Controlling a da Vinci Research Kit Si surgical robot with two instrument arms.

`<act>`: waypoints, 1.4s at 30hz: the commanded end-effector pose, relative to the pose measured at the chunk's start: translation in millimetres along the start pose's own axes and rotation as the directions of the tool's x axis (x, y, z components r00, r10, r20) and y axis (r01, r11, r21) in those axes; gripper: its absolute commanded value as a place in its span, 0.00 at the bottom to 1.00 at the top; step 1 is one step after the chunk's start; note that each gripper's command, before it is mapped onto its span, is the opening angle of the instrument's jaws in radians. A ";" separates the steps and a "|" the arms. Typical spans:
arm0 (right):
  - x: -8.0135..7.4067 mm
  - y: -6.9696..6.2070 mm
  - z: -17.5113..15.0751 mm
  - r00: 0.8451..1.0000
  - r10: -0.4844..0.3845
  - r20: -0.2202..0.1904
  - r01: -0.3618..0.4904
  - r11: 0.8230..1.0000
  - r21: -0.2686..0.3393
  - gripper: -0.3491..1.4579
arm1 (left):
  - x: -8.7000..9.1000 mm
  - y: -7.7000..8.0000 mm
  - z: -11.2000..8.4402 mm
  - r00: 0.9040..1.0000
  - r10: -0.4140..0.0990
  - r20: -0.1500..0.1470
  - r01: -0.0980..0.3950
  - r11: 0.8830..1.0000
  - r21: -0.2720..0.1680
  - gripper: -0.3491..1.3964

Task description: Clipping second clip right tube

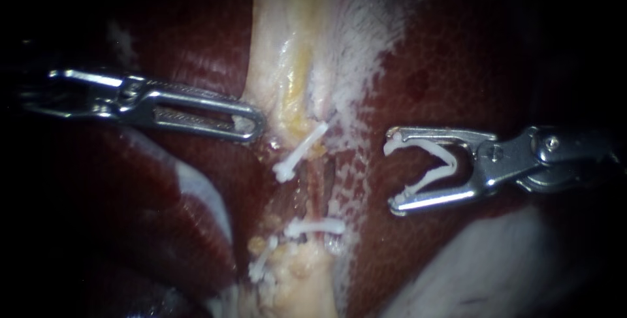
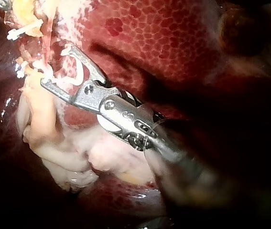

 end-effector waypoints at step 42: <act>-6.2 -1.1 13.8 0.995 0.095 0.023 -0.097 0.989 0.111 0.52 | -4.7 -6.2 -8.9 0.999 -0.006 0.044 0.006 1.000 0.000 0.10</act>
